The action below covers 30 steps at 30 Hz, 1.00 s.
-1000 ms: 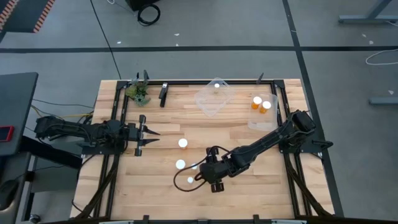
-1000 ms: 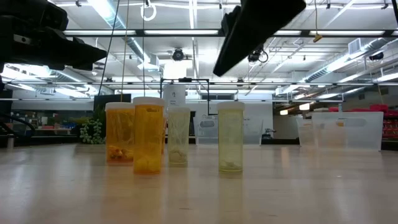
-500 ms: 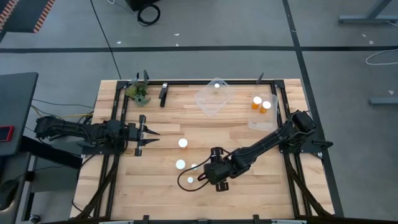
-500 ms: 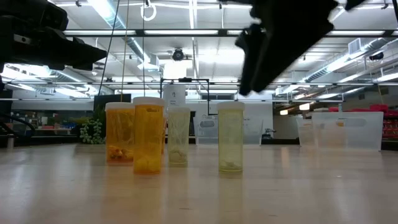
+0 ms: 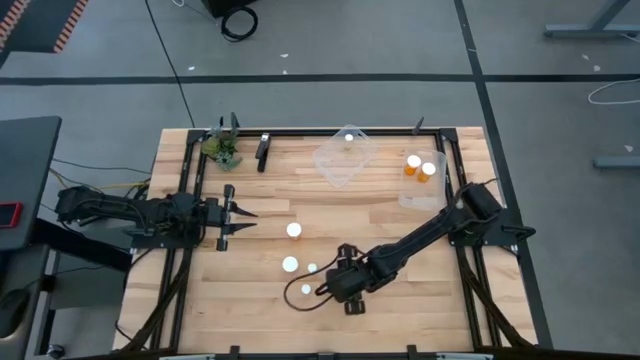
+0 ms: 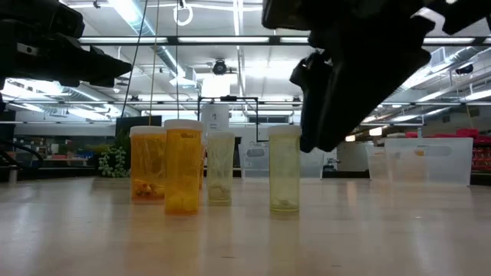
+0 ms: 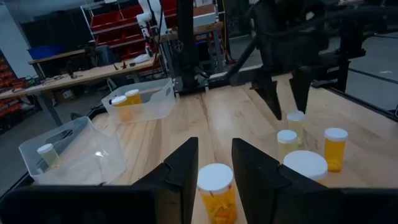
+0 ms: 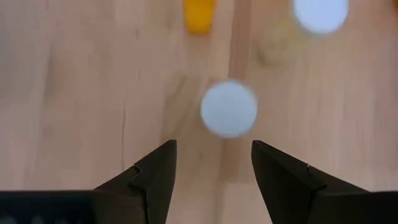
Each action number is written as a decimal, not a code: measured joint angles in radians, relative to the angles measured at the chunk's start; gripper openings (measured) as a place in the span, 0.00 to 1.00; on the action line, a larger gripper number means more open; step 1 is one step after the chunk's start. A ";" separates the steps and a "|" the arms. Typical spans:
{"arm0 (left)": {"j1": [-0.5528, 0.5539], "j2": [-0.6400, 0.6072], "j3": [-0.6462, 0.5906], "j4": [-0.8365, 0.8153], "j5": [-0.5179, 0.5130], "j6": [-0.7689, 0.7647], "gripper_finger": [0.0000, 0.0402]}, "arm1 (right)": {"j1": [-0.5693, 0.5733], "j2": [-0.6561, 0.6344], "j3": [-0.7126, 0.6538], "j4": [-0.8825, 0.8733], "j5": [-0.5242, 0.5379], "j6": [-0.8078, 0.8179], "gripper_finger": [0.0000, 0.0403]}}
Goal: Pick and place medicine bottles into bin by pill shape (circle, oval)
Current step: Put the small yellow pill bottle into the left transparent bin
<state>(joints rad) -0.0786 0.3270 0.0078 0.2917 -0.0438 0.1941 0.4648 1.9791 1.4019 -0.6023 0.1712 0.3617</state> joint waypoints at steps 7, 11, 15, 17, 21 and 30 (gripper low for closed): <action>0.000 0.005 0.000 0.001 0.000 0.000 0.27 | -0.008 0.130 0.183 -0.236 -0.008 -0.014 0.53; 0.000 0.009 0.000 0.001 0.000 0.000 0.27 | -0.011 0.153 0.240 -0.270 0.001 -0.032 0.53; 0.000 0.009 0.000 0.002 0.000 0.000 0.27 | -0.011 0.146 0.258 -0.264 0.029 -0.051 0.53; 0.000 0.009 0.000 0.004 0.000 0.000 0.27 | -0.011 0.146 0.259 -0.263 0.030 -0.051 0.53; 0.000 0.009 0.000 0.003 0.000 0.000 0.27 | -0.011 0.146 0.258 -0.253 0.031 -0.053 0.53; 0.000 0.009 0.000 0.003 0.000 0.000 0.27 | -0.015 0.146 0.258 -0.184 0.045 -0.104 0.53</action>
<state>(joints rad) -0.0784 0.3355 0.0075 0.2951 -0.0440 0.1940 0.4498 2.1250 1.6604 -0.7866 0.2161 0.2576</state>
